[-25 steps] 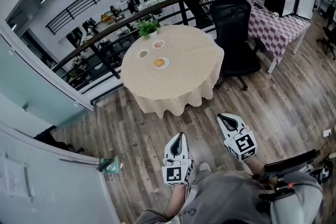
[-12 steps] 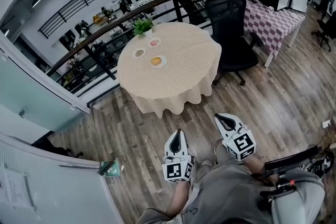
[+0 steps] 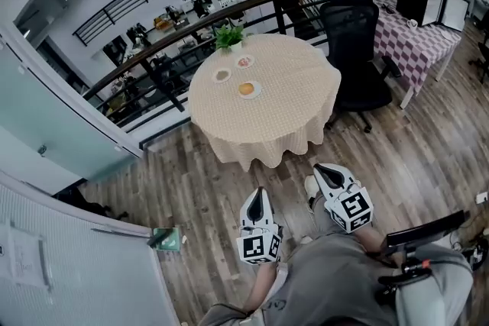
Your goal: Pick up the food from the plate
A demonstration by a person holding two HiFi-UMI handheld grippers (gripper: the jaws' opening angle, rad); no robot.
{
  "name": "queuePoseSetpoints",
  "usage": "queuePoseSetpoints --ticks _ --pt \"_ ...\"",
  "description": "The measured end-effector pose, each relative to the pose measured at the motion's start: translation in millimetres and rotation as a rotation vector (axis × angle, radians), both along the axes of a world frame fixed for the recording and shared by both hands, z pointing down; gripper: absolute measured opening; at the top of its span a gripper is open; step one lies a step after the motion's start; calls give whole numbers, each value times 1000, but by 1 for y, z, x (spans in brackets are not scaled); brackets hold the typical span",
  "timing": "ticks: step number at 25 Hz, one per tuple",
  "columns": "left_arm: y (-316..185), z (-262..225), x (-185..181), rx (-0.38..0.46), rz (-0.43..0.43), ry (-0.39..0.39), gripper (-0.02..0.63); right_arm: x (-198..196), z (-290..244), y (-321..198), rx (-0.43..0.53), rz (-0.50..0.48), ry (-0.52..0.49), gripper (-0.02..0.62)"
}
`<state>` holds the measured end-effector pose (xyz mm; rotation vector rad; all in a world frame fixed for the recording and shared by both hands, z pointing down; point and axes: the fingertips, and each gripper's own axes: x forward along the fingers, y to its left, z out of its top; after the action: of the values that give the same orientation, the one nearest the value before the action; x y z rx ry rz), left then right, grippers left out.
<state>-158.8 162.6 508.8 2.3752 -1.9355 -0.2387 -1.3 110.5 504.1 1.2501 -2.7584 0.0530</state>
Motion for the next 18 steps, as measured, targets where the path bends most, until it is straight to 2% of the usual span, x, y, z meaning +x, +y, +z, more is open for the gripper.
queuePoseSetpoints --ticks 12,18 --pt "-41 9 -41 -6 -103 7 12 -47 11 -62 -19 -94 -12 15" --pt "-85 16 -48 -20 -140 0 12 -59 22 -115 -47 -130 -29 15"
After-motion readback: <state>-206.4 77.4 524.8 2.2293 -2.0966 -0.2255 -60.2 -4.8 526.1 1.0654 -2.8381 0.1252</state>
